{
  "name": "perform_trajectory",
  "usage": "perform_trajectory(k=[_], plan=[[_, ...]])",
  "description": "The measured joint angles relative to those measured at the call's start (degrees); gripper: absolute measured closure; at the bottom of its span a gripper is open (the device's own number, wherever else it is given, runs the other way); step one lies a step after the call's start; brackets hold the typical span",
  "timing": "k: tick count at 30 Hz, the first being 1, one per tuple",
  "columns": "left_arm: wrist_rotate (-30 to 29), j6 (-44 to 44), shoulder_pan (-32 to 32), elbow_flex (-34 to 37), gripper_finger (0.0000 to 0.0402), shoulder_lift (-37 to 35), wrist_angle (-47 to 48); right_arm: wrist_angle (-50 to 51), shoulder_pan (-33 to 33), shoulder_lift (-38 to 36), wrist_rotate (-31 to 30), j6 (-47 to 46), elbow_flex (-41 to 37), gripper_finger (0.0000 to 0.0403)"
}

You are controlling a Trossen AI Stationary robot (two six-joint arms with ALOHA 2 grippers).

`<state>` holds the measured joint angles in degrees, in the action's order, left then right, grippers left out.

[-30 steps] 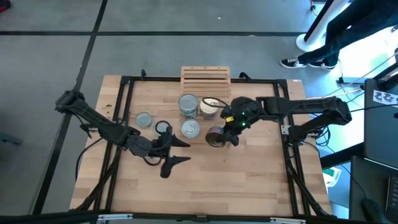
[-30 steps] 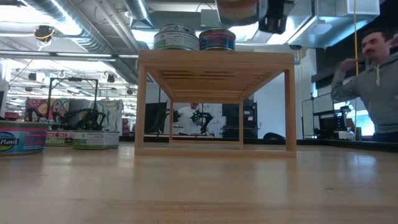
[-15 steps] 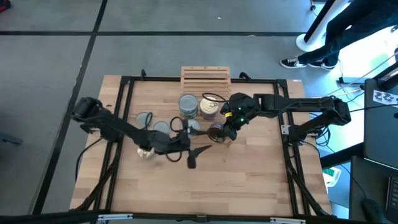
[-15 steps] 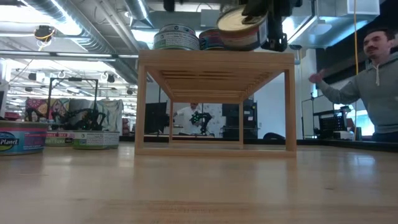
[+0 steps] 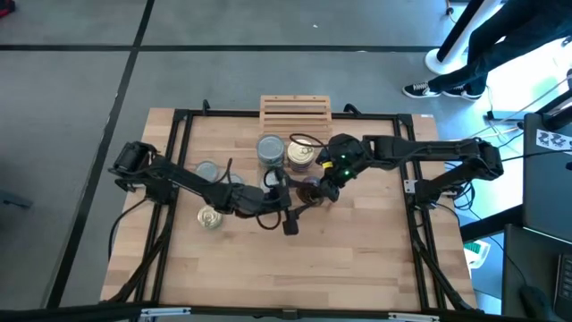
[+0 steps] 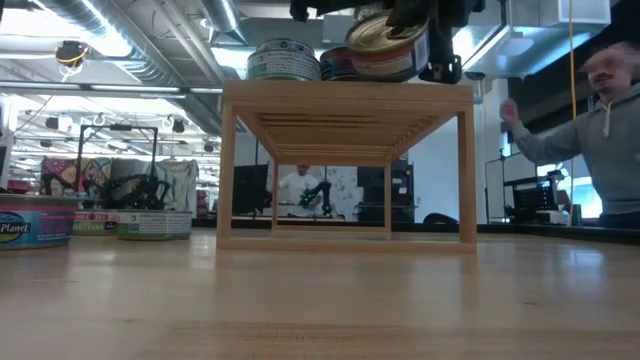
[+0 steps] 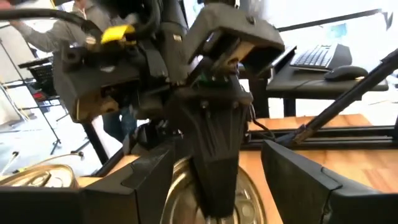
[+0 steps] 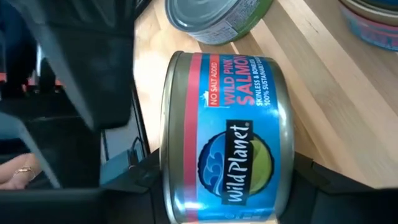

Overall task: Stack canned seafood by type on shelf
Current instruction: Put the blue tuna can on the shelf

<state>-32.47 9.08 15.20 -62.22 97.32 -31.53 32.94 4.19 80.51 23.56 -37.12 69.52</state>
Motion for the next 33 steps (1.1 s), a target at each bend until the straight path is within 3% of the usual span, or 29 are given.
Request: perform_trajectory(k=[9, 20, 28, 33], plan=[[-0.17, -1.35, -0.35, -0.09, 0.0164, -0.13, 4.15, -1.30, 0.00, 1.62, 0.33, 0.08, 0.22, 0.0212], [0.04, -2.31, -0.96, 0.01, 0.0164, 0.04, 6.92, -0.49, 0.00, 1.88, -0.87, 0.12, 0.00, 0.0151], [0.06, -2.76, -1.11, 0.01, 0.0164, 0.02, 7.55, 3.09, 0.79, 1.44, 0.48, 1.68, 0.36, 0.0147], [0.02, -3.42, -1.35, 0.01, 0.0164, 0.02, 9.26, 7.02, 0.71, 1.44, -2.74, 4.29, 3.48, 0.0146]])
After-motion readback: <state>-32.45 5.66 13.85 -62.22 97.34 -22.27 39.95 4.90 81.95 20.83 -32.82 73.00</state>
